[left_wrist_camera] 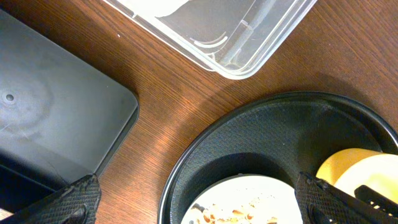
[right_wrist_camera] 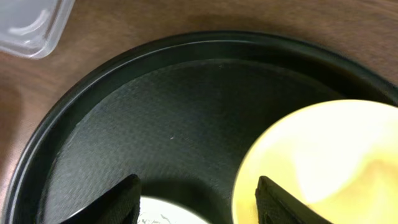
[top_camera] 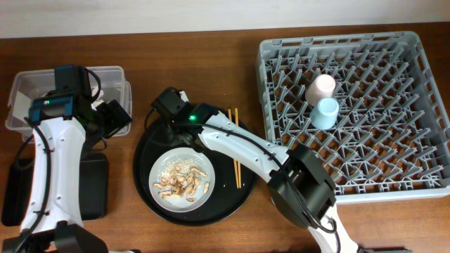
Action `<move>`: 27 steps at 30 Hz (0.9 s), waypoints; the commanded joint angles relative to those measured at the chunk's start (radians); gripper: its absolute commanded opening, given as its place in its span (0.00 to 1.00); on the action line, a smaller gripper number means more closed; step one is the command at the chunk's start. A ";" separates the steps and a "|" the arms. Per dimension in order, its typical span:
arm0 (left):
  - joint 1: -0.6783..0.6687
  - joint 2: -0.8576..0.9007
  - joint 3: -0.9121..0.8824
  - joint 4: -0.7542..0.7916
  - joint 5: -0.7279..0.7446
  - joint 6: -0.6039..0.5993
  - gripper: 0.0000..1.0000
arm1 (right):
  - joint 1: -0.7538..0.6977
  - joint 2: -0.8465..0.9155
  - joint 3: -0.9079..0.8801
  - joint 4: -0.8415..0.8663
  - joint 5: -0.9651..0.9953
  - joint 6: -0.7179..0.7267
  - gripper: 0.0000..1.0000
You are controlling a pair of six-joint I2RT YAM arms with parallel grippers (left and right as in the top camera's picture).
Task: Sort waste into correct bins and load items into the dishwasher rack
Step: 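Reach the right gripper to the yellow bowl and grasp its rim, then carry the yellow bowl to the rack and place it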
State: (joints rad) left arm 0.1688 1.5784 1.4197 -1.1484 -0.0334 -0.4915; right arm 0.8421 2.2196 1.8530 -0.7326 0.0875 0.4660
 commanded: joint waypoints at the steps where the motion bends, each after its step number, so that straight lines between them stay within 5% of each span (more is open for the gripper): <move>1: 0.004 -0.013 0.012 0.000 0.004 -0.006 0.99 | -0.005 0.060 -0.002 -0.008 0.056 0.023 0.57; 5: 0.004 -0.013 0.012 0.000 0.004 -0.006 0.99 | -0.005 0.067 -0.002 -0.012 0.056 0.022 0.51; 12: 0.004 -0.013 0.012 0.000 0.004 -0.006 0.99 | -0.006 0.033 -0.001 -0.021 0.052 0.023 0.06; 20: 0.004 -0.013 0.012 0.000 0.004 -0.006 0.99 | -0.199 -0.183 0.323 -0.381 0.052 0.021 0.04; 23: 0.004 -0.013 0.012 0.000 0.004 -0.006 0.99 | -0.385 -0.265 0.437 -0.539 0.024 -0.002 0.04; 27: 0.004 -0.013 0.012 0.000 0.004 -0.006 0.99 | -0.774 -0.381 0.459 -0.780 -0.244 -0.094 0.04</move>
State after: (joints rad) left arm 0.1688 1.5784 1.4197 -1.1481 -0.0334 -0.4915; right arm 0.2134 1.8847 2.2982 -1.4410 0.0109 0.4545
